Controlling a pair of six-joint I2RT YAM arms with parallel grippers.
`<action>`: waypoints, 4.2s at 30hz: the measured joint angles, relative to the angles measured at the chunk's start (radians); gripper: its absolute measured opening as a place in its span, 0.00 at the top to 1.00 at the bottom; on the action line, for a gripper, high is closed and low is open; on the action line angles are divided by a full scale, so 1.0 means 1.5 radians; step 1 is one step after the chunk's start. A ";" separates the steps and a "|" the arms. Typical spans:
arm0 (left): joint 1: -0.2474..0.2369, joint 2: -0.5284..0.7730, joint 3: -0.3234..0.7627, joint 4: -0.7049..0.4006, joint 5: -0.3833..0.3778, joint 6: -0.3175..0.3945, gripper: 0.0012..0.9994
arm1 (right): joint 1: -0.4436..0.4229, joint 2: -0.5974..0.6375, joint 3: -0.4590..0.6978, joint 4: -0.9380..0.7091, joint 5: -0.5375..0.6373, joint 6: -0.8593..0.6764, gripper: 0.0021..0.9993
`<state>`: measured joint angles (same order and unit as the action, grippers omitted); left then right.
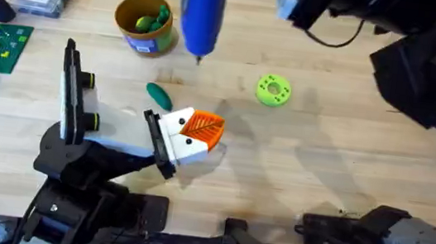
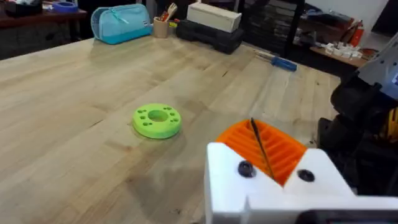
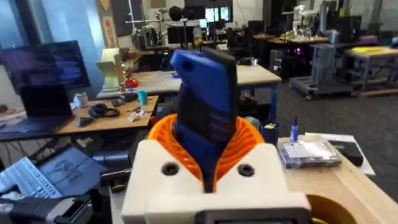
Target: Pick up the gripper from the table and insert it into the empty holder that is missing its gripper. Then pick up a screw, insert it into the mounting hole, and use the screwdriver to tighten it. Finally, clean up the table by picking up the vegetable and placing it into the bucket.
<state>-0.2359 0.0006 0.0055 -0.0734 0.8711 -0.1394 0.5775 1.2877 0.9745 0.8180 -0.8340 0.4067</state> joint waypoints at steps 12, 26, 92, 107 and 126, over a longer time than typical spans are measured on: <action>0.000 0.000 0.000 0.000 0.000 0.000 0.98 | -0.024 0.000 0.000 0.000 -0.010 0.073 0.96; 0.000 0.000 0.000 0.000 0.000 0.000 0.98 | 0.034 0.008 0.000 -0.002 -0.016 0.082 0.96; 0.000 0.000 0.000 0.000 0.000 0.000 0.98 | 0.089 0.055 -0.103 0.033 0.029 0.018 0.96; 0.000 0.000 0.000 -0.001 0.001 0.000 0.98 | 0.089 0.055 -0.111 0.036 0.029 0.018 0.96; 0.000 0.000 0.000 -0.001 0.003 -0.003 0.98 | 0.090 0.067 -0.111 0.048 0.032 0.018 0.96</action>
<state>-0.2359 0.0010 0.0055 -0.0750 0.8753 -0.1440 0.7128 1.3880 0.8082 0.8902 -0.7856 0.4343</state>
